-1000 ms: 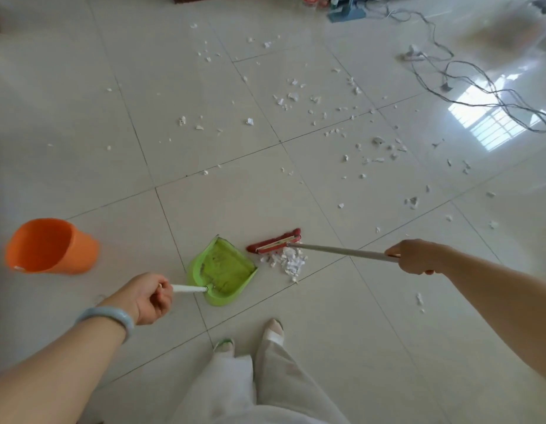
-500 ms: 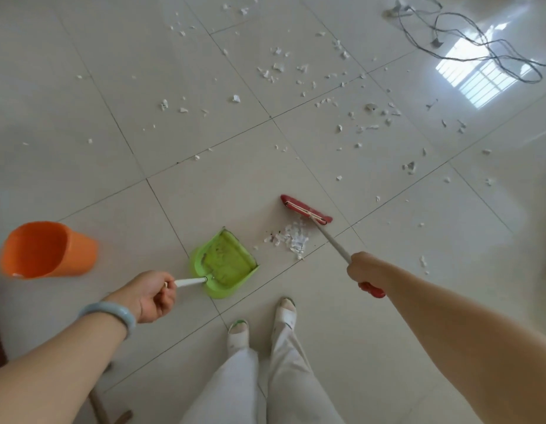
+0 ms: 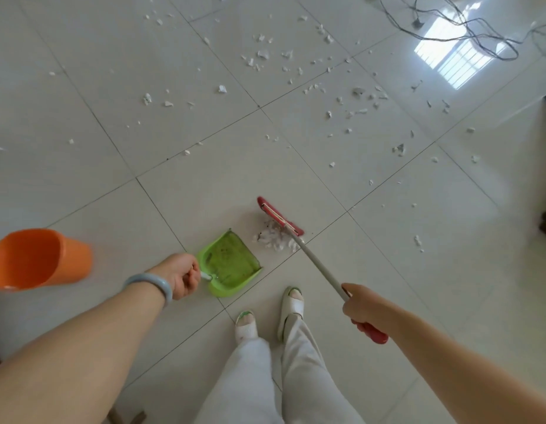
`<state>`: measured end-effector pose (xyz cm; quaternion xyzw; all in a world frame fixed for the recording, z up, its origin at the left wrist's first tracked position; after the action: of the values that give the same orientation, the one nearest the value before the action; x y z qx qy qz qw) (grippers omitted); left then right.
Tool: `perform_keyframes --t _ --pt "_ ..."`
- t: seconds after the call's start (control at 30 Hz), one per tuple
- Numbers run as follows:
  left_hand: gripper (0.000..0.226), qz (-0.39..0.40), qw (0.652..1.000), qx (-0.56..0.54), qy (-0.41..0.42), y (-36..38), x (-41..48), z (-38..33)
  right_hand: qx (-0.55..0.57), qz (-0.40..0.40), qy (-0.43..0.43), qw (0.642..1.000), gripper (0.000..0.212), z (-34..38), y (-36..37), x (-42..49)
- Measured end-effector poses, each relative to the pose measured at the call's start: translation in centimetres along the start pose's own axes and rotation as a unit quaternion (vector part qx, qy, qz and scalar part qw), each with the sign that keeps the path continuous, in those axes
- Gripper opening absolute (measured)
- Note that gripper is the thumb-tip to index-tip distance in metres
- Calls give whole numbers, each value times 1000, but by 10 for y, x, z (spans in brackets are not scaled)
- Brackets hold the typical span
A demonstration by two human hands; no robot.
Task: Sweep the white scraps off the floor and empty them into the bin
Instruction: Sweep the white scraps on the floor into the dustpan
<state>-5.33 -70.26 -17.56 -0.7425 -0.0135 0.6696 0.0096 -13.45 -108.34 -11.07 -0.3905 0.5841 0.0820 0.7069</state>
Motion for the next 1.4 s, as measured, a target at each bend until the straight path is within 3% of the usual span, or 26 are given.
perform_keyframes --t 0.3,0.5,0.87,1.03,1.13,1.4 --pt "29 7 997 82 14 41 10 -25 49 -3 69 996 18 24 1 -8" --pt "31 6 997 79 5 62 18 -34 134 52 77 987 16 38 19 -16" --pt "34 -1 999 39 12 99 6 -49 55 160 -56 984 30 90 65 -61" --pt "30 -9 1000 15 4 81 6 -39 49 150 -54 986 16 77 47 -82" --pt "25 -9 1000 4 -7 68 2 -29 58 137 -54 987 37 64 26 -97" --pt "26 25 998 -48 -30 25 3 4 -85 66 -99 989 38 93 8 -74"
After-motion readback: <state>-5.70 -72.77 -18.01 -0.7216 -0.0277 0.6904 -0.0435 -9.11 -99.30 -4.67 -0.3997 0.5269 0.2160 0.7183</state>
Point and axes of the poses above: each hand's wrist, its own x-axis towards the middle knuckle, its own y-axis out of the palm, z = x × y, the point moved 9 cm from there along x, towards the middle knuckle
